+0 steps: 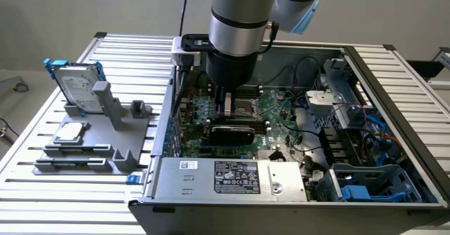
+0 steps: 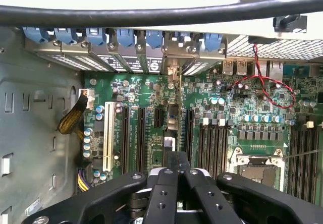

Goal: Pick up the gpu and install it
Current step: 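Insert the gpu into the slot, then press down on the gpu until it lock into place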

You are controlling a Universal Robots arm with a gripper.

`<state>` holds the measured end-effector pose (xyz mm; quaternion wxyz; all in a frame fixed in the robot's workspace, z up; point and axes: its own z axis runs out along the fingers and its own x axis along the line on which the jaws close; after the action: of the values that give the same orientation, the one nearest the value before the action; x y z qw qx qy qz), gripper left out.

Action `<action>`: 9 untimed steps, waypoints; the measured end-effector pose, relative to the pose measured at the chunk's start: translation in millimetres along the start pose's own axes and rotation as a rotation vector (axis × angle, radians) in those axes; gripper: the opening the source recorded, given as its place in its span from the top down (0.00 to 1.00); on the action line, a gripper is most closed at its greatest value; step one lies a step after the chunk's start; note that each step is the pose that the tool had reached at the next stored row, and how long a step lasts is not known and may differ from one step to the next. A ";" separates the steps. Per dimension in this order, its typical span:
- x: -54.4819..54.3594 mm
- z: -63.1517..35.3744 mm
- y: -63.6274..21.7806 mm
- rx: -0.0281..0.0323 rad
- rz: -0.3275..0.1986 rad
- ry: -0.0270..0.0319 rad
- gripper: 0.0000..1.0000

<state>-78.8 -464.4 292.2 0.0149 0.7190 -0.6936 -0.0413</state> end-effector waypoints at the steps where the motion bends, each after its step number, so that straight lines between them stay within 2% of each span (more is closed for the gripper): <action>1: 0.0 0.0 0.0 0.0000 0.000 0.0000 0.89; 9: 0.0 0.0 0.0 -0.0001 -0.002 0.0002 0.89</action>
<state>-78.8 -464.4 292.2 0.0149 0.7198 -0.6928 -0.0413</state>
